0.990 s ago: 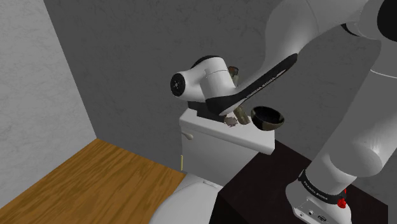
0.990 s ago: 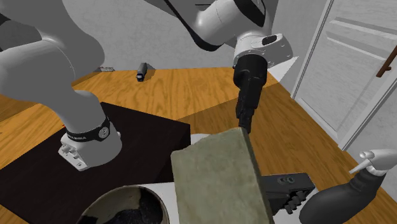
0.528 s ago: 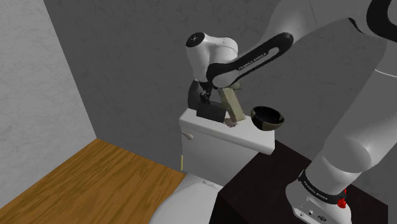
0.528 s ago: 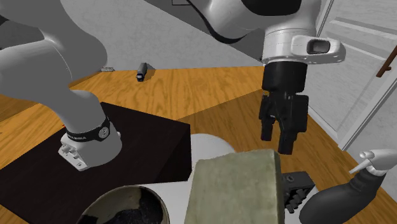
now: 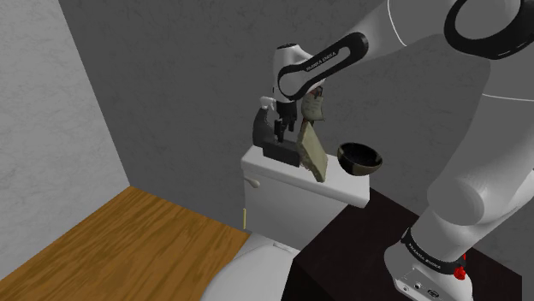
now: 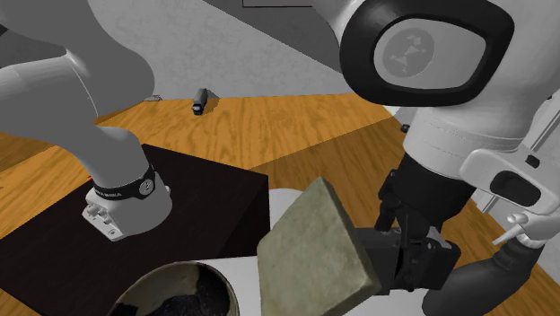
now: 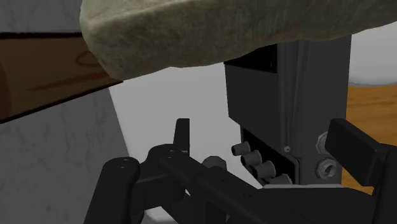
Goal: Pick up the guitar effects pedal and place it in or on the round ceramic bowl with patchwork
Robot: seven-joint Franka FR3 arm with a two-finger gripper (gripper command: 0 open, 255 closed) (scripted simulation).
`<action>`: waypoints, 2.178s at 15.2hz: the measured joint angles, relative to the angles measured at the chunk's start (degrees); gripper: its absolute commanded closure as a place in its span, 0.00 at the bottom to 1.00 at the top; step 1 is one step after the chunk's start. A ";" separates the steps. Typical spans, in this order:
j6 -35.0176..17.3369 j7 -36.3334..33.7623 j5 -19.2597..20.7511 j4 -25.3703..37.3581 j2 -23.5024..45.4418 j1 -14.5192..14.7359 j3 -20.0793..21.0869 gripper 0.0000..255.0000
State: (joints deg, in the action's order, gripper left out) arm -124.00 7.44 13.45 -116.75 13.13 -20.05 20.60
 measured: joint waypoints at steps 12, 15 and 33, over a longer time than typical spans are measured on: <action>-3.08 -0.53 0.80 -0.74 -0.30 0.23 -0.88 1.00; -2.98 -0.82 0.95 -0.58 -0.15 0.42 -0.87 1.00; -0.59 2.81 -3.18 -0.11 -1.60 -0.54 -0.16 0.00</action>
State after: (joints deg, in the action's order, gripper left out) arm -124.58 10.25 10.27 -116.87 11.53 -20.59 20.44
